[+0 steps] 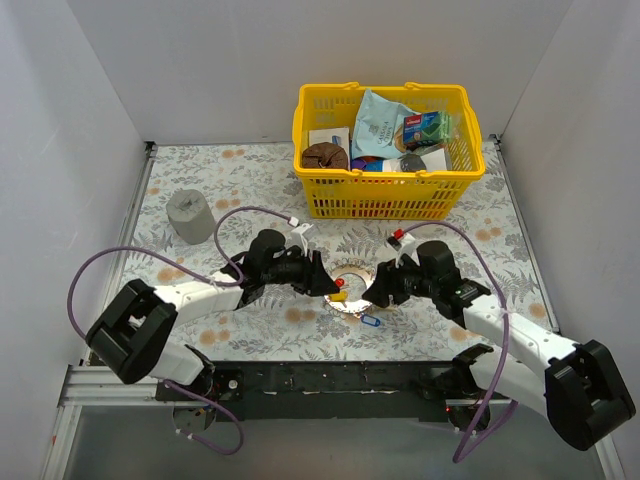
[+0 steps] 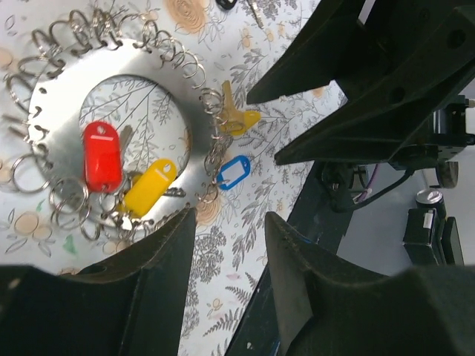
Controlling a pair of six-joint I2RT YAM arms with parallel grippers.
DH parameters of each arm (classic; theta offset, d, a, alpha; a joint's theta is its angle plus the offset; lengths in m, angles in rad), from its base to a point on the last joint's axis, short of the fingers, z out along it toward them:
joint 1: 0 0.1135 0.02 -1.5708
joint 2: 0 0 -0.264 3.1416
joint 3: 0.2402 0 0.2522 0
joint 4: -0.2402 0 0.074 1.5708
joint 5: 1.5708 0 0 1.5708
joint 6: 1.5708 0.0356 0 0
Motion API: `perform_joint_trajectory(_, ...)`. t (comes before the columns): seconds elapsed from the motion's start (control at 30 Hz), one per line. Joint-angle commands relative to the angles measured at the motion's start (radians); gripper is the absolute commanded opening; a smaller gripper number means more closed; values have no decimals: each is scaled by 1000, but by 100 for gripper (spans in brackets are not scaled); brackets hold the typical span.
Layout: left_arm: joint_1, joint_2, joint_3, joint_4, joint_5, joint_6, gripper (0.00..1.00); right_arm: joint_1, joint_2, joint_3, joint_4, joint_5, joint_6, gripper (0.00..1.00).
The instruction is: Put the keys on the keyring
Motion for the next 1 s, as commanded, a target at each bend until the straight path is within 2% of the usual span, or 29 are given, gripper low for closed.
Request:
perform_joint_trajectory(0.0, -29, 82, 70, 62, 67, 27, 41, 3, -65, -50, 59, 12, 111, 61)
perform_joint_trajectory(0.17, -61, 176, 108, 109, 88, 13, 41, 2, -102, -108, 86, -28, 171, 56)
perform_joint_trajectory(0.37, -99, 275, 165, 120, 111, 14, 40, 2, -101, -143, 139, -46, 220, 44)
perform_joint_trajectory(0.4, -104, 286, 171, 120, 107, 16, 40, 2, -98, -148, 148, -46, 237, 37)
perform_joint_trajectory(0.47, -111, 300, 180, 123, 96, 18, 42, 2, -85, -157, 171, -52, 251, 30)
perform_joint_trajectory(0.5, -113, 309, 183, 123, 90, 16, 42, 2, -78, -165, 179, -54, 262, 23)
perform_joint_trajectory(0.67, -133, 363, 208, 109, 70, 21, 41, 2, -59, -175, 182, -58, 279, 1)
perform_joint_trajectory(0.97, -165, 395, 236, 73, 32, 54, 42, 3, -38, -174, 105, 6, 231, 1)
